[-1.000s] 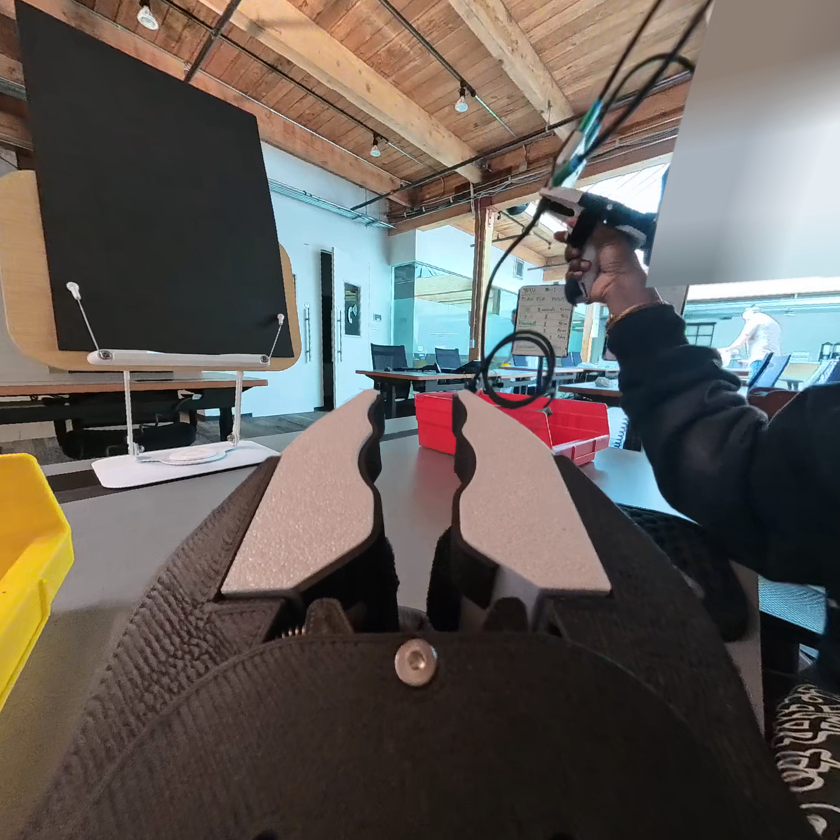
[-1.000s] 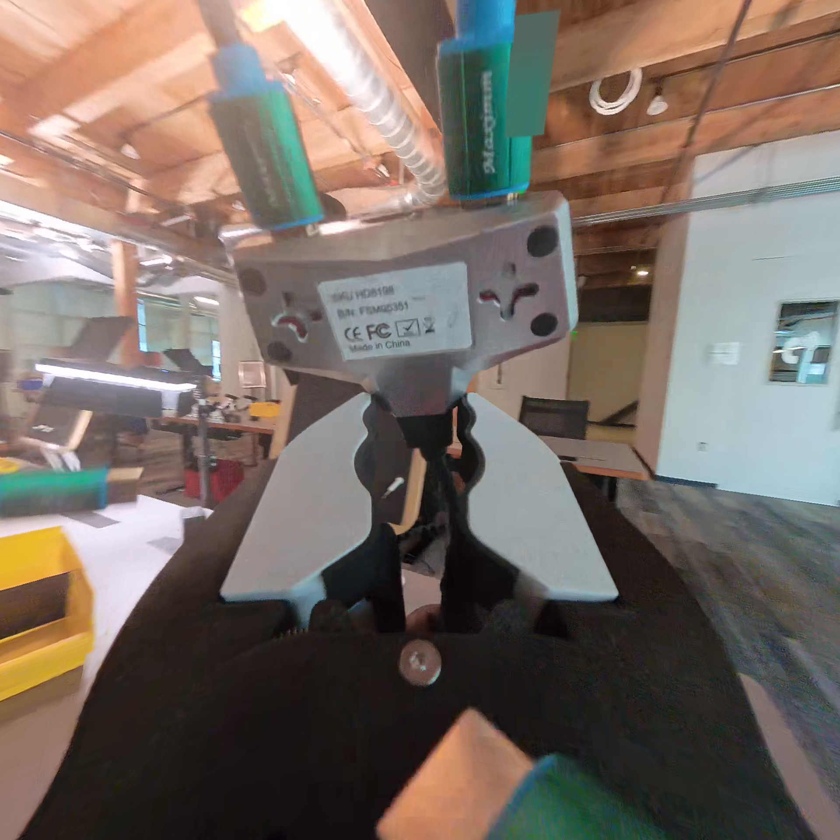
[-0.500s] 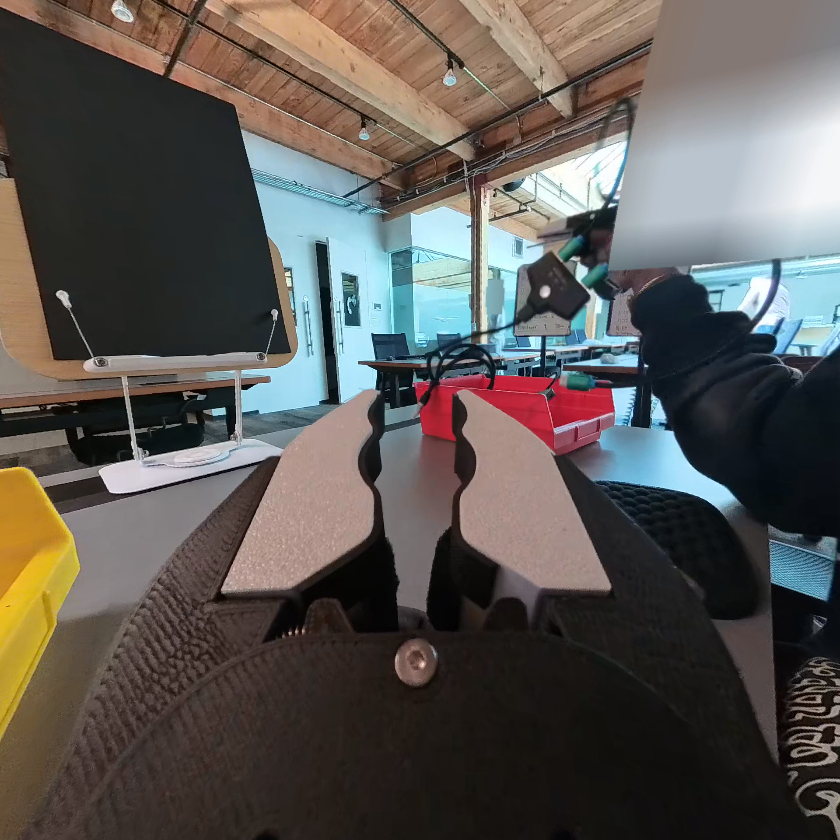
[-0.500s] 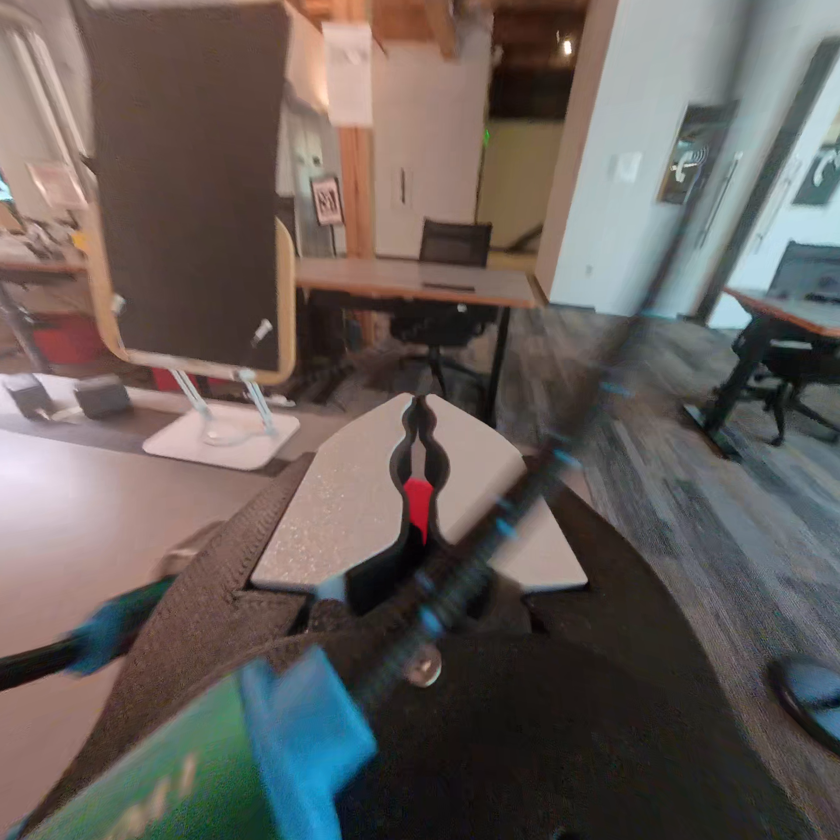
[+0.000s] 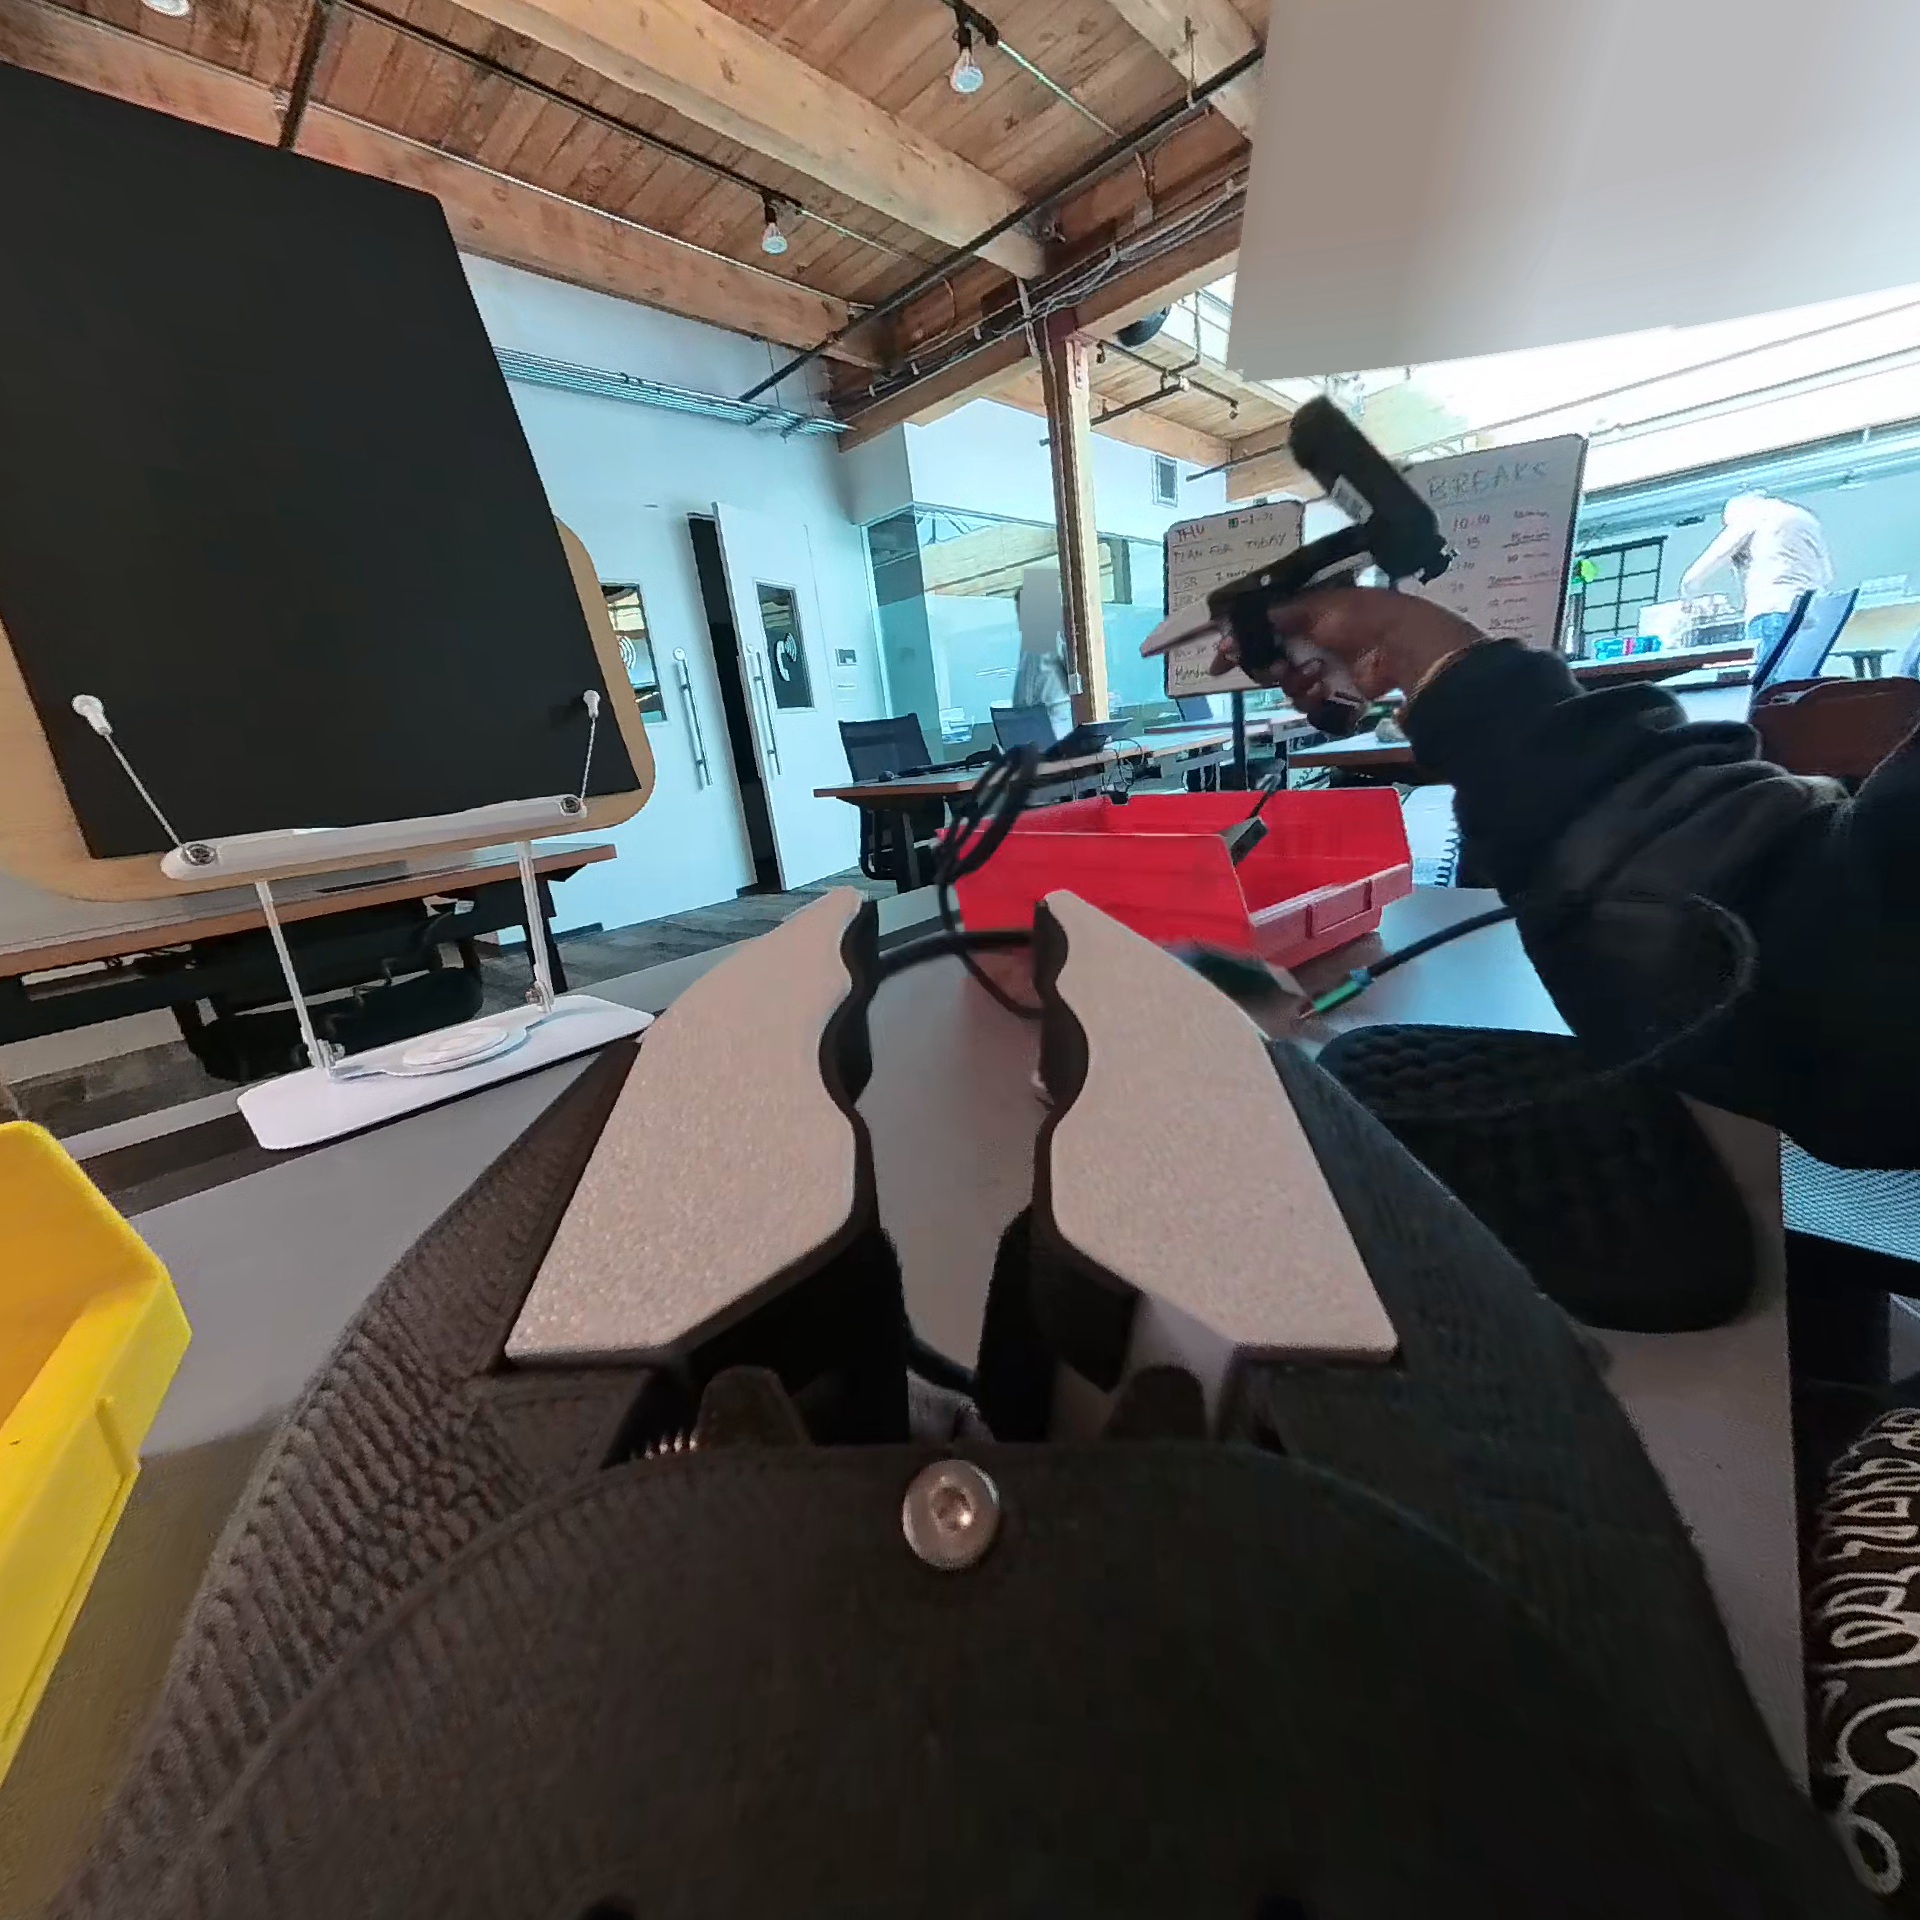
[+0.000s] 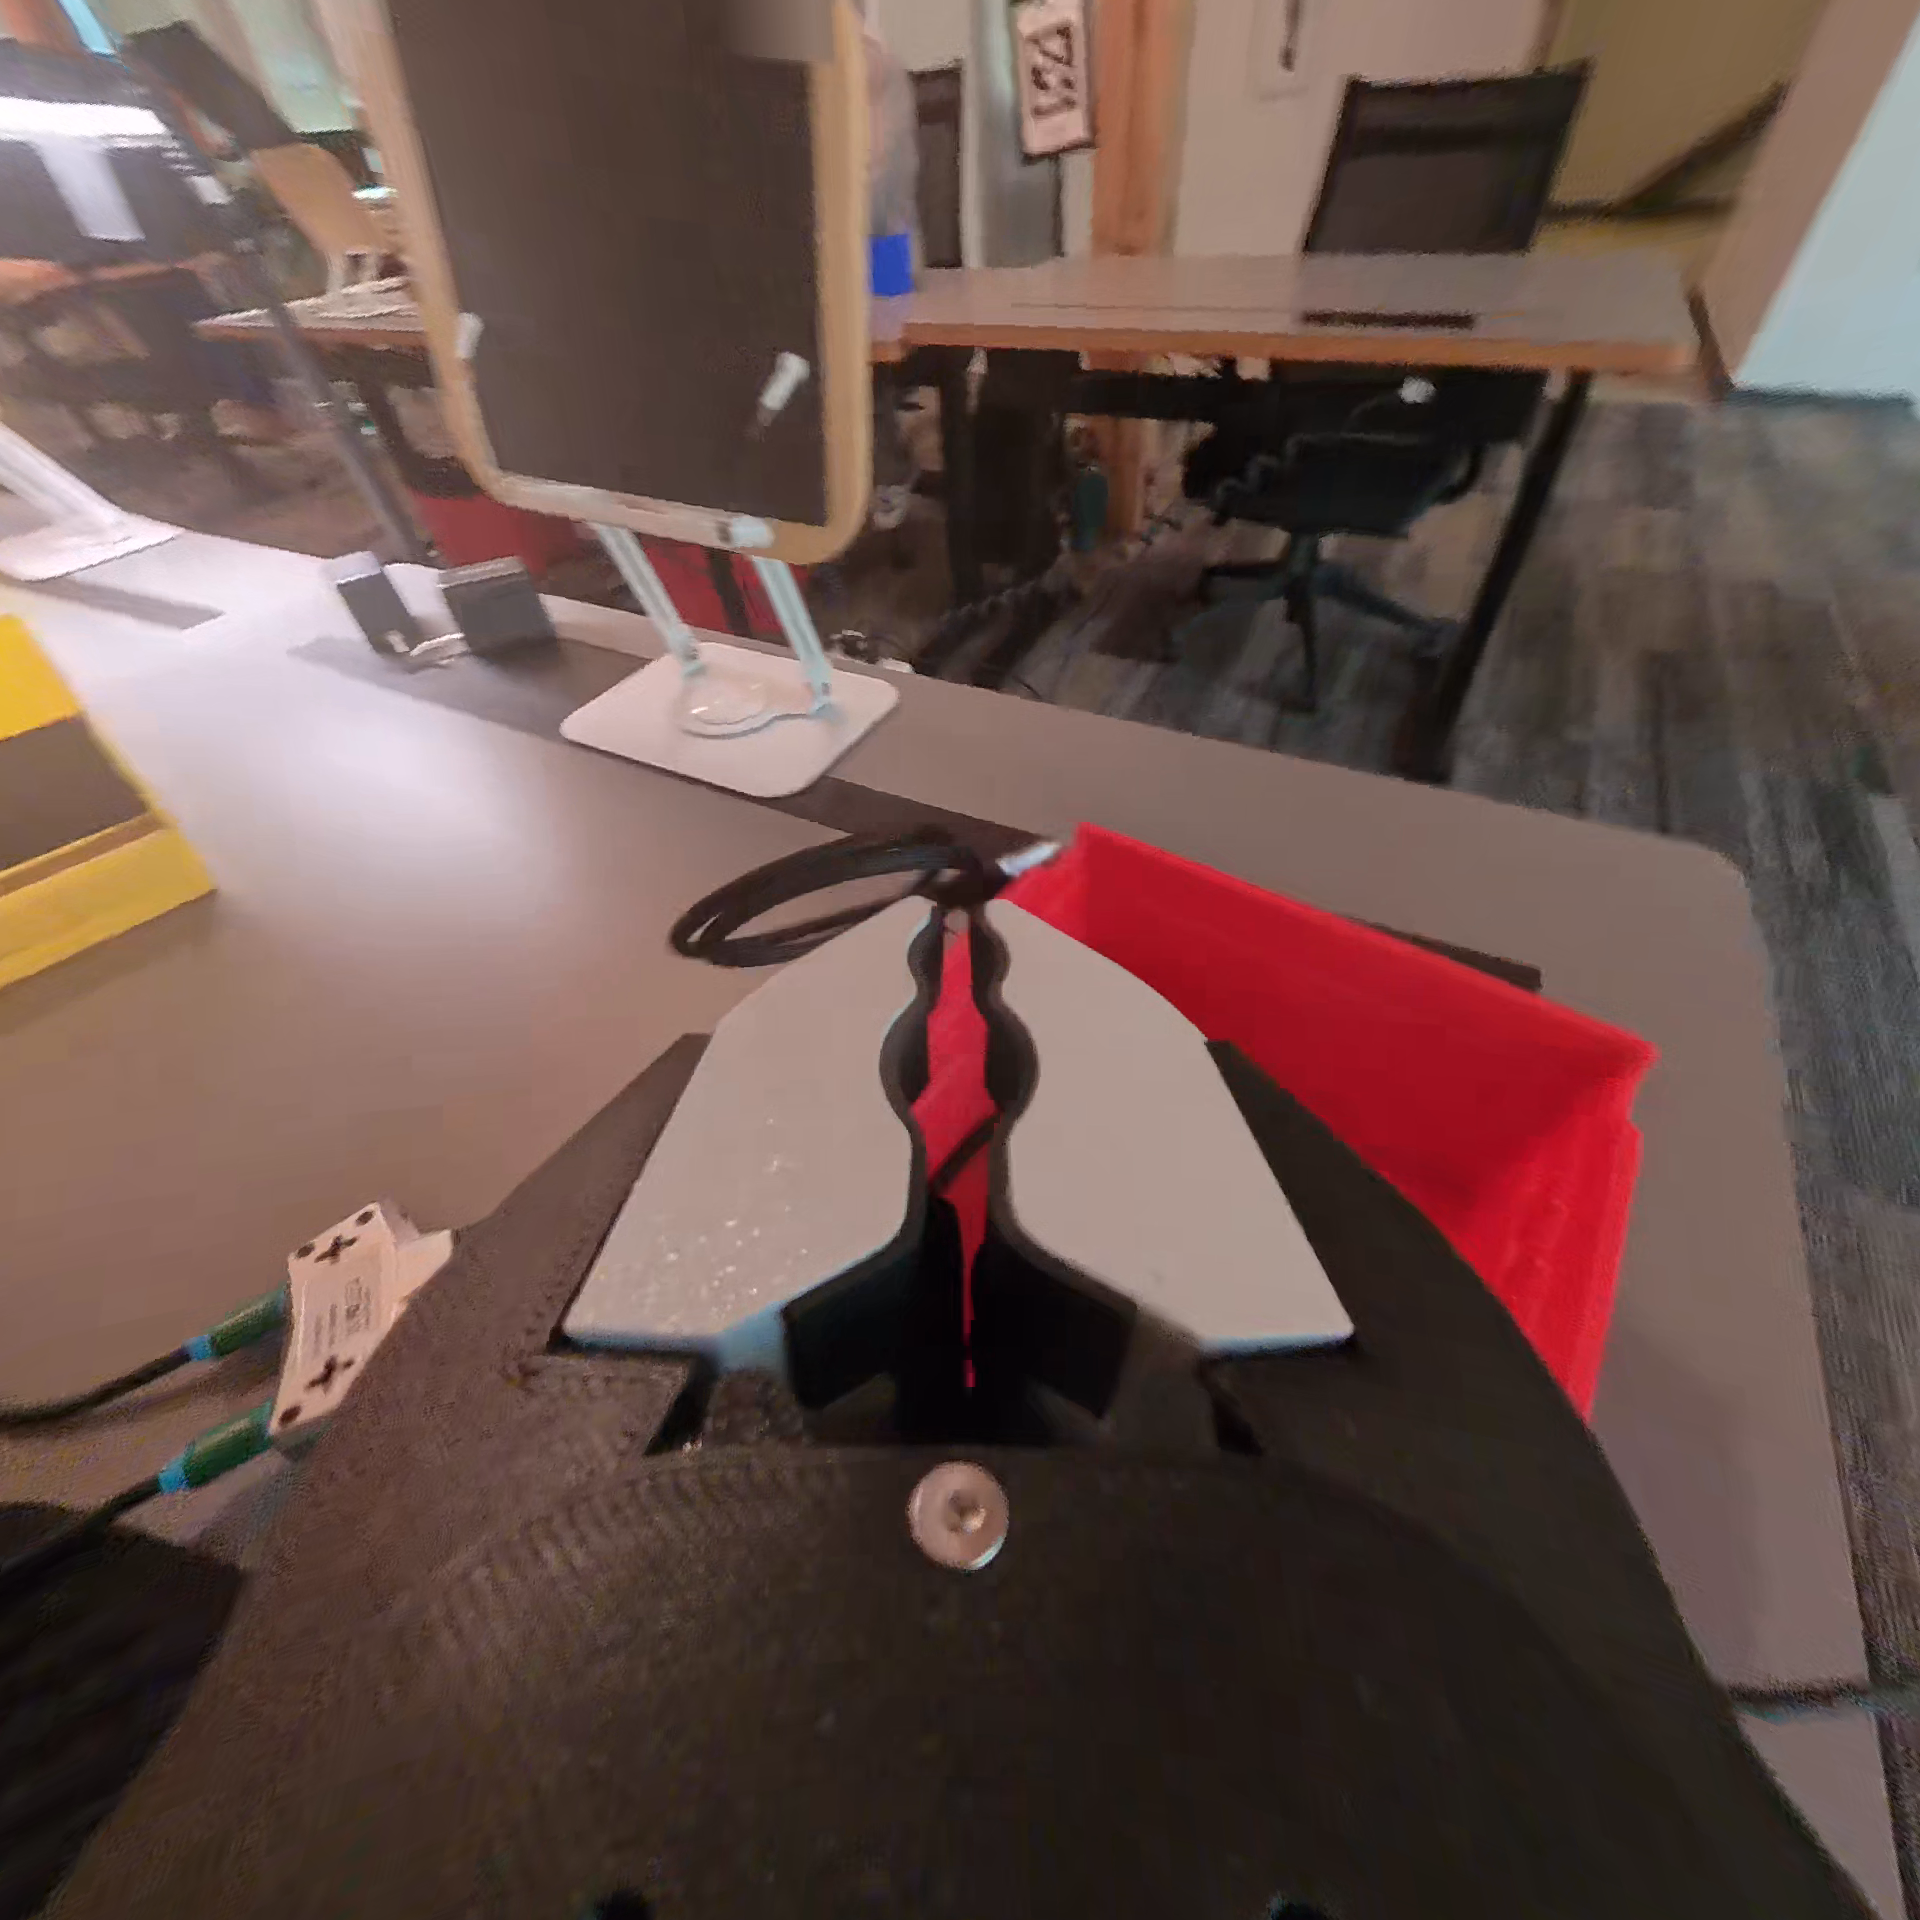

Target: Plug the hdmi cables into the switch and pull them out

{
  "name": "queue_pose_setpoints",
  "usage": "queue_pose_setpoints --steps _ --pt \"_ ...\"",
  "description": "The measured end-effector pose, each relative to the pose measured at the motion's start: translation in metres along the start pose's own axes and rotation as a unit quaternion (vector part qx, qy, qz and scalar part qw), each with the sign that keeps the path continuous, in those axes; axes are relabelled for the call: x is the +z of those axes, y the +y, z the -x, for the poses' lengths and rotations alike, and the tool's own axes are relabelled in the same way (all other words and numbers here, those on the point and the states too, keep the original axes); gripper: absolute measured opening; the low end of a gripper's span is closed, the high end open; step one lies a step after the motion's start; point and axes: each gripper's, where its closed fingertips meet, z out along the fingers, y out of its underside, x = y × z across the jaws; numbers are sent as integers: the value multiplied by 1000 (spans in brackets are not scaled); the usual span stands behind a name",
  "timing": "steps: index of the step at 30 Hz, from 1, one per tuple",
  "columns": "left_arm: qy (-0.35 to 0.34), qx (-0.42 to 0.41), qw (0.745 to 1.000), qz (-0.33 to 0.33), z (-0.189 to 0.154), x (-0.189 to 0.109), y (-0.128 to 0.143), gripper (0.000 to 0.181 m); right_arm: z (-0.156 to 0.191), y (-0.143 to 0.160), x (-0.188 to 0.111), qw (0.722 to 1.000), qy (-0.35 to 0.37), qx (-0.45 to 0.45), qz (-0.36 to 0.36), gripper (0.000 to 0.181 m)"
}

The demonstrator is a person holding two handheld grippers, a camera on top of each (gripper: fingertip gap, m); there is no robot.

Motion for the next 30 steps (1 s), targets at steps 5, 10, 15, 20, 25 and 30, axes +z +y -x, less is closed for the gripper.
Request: queue_pose_setpoints --steps 5,10,15,20,25,30 --pt "0 7 1000 -1 -1 0 -1 28 118 -39 -20 971 -172 -160 -54 57" --pt "0 6 1000 0 -1 0 0 28 249 30 -22 832 -388 -379 117 82" --pt "3 15 1000 1 -4 0 0 28 254 128 -2 648 -436 -504 368 65" --pt "8 15 1000 0 -5 0 0 27 222 158 34 556 -415 -597 403 50" --pt "12 13 1000 -5 -6 -2 -2 27 207 174 65 501 -408 -653 394 54" --pt "14 16 1000 -5 -7 -2 -1 27 200 198 75 420 -425 -687 414 53"
